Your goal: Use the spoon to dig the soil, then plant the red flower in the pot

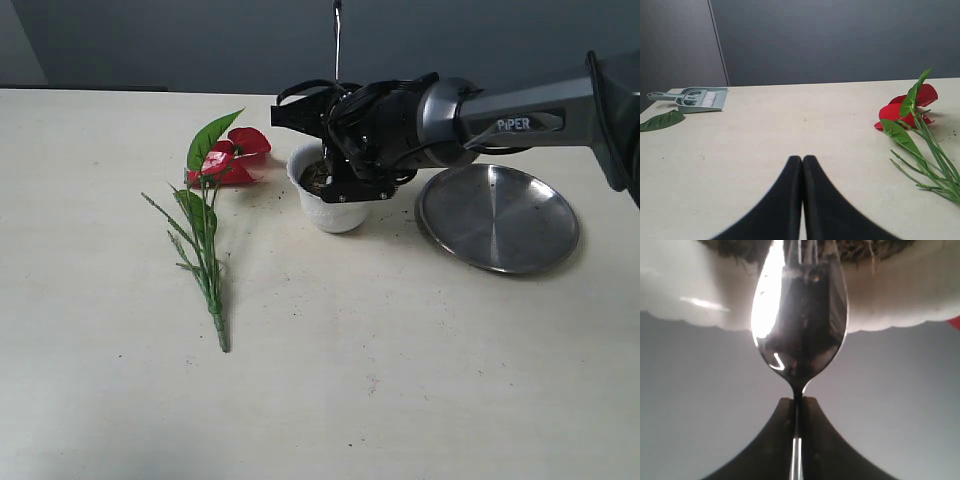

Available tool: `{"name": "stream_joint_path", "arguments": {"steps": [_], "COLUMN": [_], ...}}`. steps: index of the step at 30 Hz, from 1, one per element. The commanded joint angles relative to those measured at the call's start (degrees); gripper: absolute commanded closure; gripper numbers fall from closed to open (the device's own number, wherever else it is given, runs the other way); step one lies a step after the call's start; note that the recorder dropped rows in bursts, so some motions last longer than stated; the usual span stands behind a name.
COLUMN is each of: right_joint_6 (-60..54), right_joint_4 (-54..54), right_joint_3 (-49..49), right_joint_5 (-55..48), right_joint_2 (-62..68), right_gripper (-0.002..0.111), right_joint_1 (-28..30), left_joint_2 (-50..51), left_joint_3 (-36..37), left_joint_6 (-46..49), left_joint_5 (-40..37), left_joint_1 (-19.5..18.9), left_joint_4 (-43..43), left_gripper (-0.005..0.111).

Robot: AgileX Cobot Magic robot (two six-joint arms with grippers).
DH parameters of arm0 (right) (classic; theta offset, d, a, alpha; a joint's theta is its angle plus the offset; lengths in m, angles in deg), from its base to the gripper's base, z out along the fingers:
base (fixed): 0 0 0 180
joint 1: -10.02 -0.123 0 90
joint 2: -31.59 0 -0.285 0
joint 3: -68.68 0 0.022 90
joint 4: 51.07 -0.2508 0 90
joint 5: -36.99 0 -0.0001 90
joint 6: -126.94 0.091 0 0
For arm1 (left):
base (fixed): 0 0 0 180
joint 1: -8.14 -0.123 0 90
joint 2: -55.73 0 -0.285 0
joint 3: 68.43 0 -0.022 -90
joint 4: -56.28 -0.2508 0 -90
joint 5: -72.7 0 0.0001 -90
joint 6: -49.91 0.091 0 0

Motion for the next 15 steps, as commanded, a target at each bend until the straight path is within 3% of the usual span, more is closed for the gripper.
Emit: {"name": "stream_joint_path", "arguments": {"steps": [1,15], "right_joint_6": [-0.51,-0.60], "right_joint_4": [0.60,0.60], "right_joint_3": [-0.25,3.37], "right_joint_5": [1.03,0.48], "right_joint_2": [0.22,-0.40], "right_gripper": [0.109,0.109], "right_joint_1": [0.22,-0.76], "left_joint_2": [-0.30,-0.30], "left_joint_3": [0.30,0.30], "left_joint_6": [-0.12,-0.12], "left_joint_5": [-0.11,-0.11], "left_joint_1": [-0.04,-0.04], "left_joint_4": [0.11,0.11], "left_gripper": [0.106,0.106]}}
